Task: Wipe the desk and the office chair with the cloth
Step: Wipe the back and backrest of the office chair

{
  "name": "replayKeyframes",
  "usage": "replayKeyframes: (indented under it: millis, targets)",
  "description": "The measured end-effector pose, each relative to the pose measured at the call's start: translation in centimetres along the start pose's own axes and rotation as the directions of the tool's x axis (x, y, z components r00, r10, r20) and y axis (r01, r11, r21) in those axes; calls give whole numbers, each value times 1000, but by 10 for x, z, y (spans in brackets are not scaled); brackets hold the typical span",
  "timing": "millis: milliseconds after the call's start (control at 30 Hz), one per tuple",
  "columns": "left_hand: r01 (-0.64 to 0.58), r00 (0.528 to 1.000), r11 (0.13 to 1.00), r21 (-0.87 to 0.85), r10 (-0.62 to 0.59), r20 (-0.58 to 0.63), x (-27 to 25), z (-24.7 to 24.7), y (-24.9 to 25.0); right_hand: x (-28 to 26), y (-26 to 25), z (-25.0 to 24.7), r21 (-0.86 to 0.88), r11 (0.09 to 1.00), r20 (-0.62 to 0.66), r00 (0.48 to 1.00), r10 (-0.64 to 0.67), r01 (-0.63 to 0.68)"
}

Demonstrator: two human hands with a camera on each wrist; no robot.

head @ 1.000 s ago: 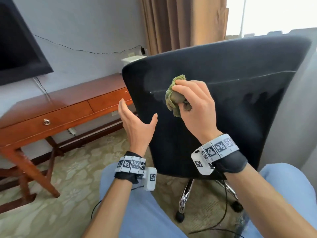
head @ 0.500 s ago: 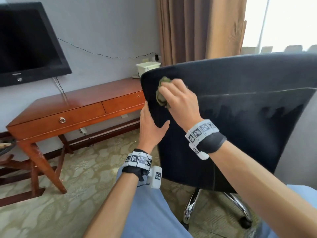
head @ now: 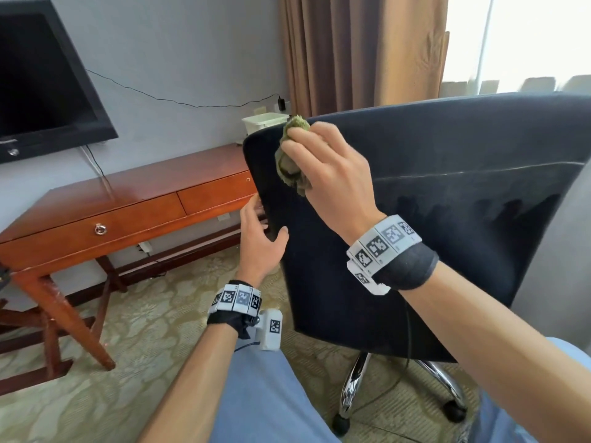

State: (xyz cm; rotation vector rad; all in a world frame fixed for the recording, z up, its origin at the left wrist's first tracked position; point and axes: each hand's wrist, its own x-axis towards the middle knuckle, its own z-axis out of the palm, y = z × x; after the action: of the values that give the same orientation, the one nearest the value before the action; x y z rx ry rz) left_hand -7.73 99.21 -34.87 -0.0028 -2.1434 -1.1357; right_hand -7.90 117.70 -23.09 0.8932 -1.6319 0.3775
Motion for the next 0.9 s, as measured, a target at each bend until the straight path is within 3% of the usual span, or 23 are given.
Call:
replayKeyframes:
  millis: [133, 267, 400, 467, 600, 700, 800, 900]
  targets:
    - [-39, 999, 999, -22, 40, 12, -3, -3, 1, 0, -2, 19, 4, 999, 34, 999, 36, -37]
    - [-97, 994, 995, -15, 98, 45, -5, -9, 0, -55, -15, 54, 23, 999, 175, 984, -27, 23]
    - [-141, 986, 990, -15, 142, 83, -10, -13, -2, -96, -20, 57, 44, 998, 283, 957, -60, 49]
    - [-136, 986, 990, -35, 138, 89, -15, -14, -3, -90, -18, 43, 68, 997, 214, 976, -34, 20]
    - [-114, 989, 990, -80, 120, 85, -21, -11, 2, -52, 1, 7, 22, 999, -96, 995, -37, 39]
    - [-123, 989, 989, -84, 129, 70, -24, -7, 6, -34, 21, -2, -27, 1000, -171, 985, -4, -1]
    - [-147, 987, 987, -68, 151, 56, -30, -3, 11, -62, 22, 10, -63, 998, -105, 994, -32, 25]
    - [-163, 985, 983, -79, 167, 38, -32, -3, 17, -122, 17, 25, -60, 994, 94, 992, -85, 91]
